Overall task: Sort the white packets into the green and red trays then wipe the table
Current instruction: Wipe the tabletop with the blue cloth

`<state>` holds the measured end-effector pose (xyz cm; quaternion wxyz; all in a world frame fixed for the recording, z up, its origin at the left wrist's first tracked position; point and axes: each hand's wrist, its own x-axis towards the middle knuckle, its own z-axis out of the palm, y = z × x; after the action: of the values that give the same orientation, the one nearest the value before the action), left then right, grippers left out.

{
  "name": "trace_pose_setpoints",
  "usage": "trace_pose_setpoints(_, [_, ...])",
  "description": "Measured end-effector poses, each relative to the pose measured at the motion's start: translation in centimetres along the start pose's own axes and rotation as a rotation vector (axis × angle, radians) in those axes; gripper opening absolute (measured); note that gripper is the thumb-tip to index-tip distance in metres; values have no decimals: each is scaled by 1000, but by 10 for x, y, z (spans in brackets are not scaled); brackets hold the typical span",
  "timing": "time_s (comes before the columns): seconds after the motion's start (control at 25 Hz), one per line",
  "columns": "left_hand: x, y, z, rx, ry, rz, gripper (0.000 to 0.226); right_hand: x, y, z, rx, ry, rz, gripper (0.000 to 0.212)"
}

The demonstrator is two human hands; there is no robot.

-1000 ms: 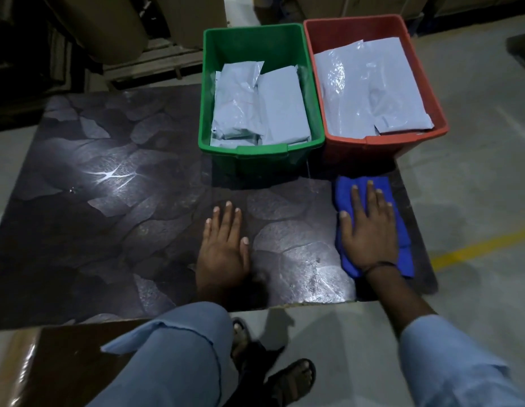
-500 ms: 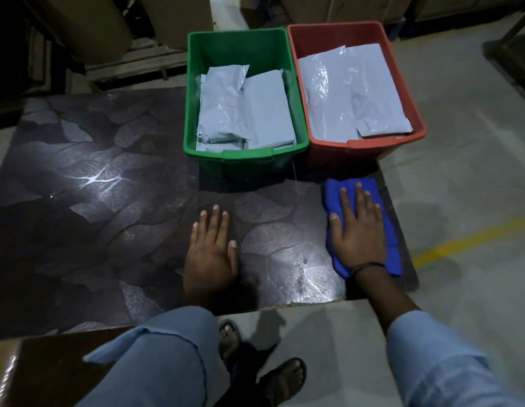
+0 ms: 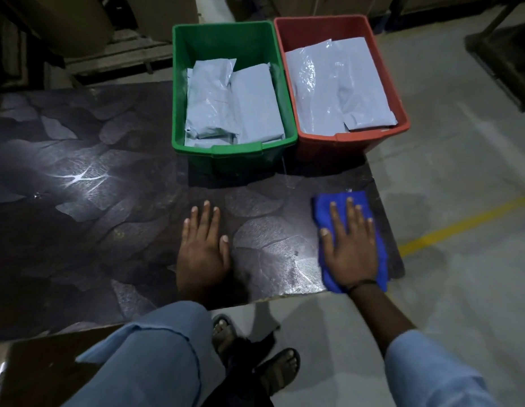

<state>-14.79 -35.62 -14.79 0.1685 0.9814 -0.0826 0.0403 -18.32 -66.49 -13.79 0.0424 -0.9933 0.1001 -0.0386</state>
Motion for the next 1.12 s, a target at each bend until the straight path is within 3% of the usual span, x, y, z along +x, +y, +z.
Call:
trace_pose_setpoints(0.16, [0, -2, 1, 18, 4, 1, 62, 30, -3, 1, 11, 1, 287, 66])
trace_pose_setpoints(0.36, [1, -1, 1, 18, 27, 3, 61, -21, -15, -3, -28, -49, 24, 64])
trace_pose_setpoints(0.72, [0, -2, 3, -3, 52, 21, 61, 78, 13, 4, 29, -43, 283, 69])
trace_pose_setpoints(1.0, [2, 0, 0, 4, 34, 13, 63, 1, 17, -1, -40, -42, 236, 67])
trace_pose_setpoints(1.12, [1, 0, 0, 12, 20, 4, 63, 7, 18, -1, -34, -25, 286, 68])
